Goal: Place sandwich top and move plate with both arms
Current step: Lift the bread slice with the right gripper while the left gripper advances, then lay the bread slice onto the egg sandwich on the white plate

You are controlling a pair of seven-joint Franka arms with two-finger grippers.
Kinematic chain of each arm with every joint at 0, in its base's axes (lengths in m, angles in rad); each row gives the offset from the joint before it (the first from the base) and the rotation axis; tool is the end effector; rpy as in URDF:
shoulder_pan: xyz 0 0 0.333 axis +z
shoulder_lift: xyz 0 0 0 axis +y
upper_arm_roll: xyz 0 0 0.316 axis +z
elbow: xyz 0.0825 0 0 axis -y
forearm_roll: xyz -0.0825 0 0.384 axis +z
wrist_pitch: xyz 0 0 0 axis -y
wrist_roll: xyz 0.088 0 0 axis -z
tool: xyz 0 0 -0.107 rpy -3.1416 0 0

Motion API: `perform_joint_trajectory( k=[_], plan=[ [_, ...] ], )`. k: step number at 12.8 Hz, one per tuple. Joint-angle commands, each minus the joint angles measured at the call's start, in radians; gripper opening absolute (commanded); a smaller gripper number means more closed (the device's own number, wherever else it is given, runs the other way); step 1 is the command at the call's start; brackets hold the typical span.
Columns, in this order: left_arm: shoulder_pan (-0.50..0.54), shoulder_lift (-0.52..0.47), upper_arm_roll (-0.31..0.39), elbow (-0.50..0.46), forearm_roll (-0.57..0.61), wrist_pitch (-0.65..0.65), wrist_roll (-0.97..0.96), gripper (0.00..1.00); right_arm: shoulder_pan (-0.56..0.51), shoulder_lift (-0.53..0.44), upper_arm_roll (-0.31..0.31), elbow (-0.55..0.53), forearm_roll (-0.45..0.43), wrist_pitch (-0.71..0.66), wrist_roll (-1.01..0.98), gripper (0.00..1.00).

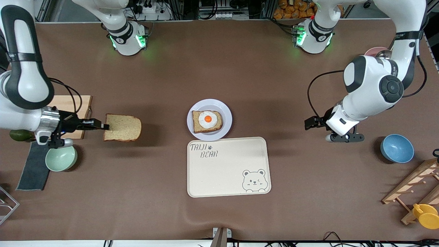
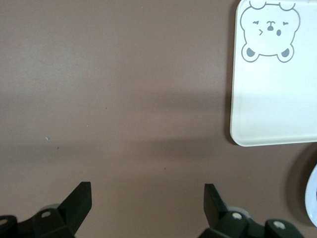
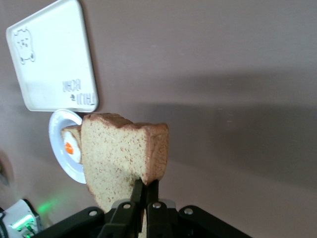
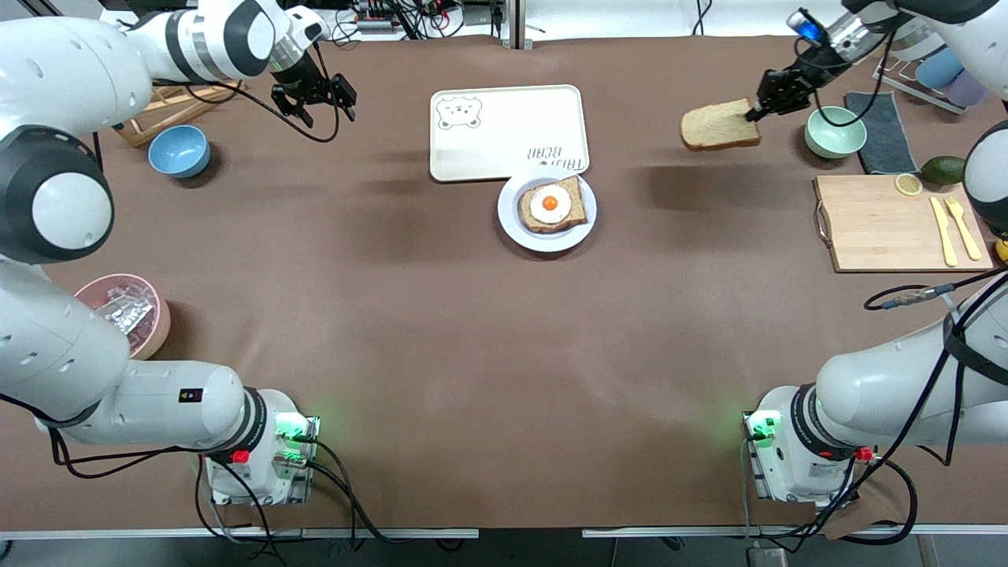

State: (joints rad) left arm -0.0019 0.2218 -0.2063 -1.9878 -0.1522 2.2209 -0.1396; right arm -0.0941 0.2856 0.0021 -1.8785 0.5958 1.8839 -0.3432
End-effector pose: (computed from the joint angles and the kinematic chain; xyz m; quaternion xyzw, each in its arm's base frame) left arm 0.5837 -0.1241 0.3576 0.9964 0.0140 -0.0074 0.0833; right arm 0.5962 -0.0130 0.3502 -0.9551 0.0089 0.0733 0.2868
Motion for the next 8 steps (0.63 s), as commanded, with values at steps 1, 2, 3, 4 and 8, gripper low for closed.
perform_joint_trajectory(
  k=[1,2,3,4,8],
  plan=[
    [-0.001,0.005,-0.004,-0.025,-0.018,0.068,-0.005,1.00,0.051,-0.034,-0.011,-0.036,0.033,0.030,0.059,0.00],
    [-0.003,0.016,-0.004,-0.023,-0.018,0.074,-0.005,1.00,0.074,-0.034,-0.011,-0.036,0.033,0.040,0.087,0.00],
    [-0.003,0.016,-0.004,-0.026,-0.017,0.080,-0.006,1.00,0.094,-0.036,-0.011,-0.036,0.033,0.053,0.108,0.00],
    [-0.004,0.014,-0.004,-0.046,-0.018,0.109,-0.006,1.00,0.129,-0.043,-0.011,-0.043,0.033,0.070,0.130,0.00],
    [-0.012,0.019,-0.022,-0.106,-0.024,0.204,-0.040,1.00,0.307,-0.094,-0.011,-0.178,0.082,0.272,0.258,0.00]
  ],
)
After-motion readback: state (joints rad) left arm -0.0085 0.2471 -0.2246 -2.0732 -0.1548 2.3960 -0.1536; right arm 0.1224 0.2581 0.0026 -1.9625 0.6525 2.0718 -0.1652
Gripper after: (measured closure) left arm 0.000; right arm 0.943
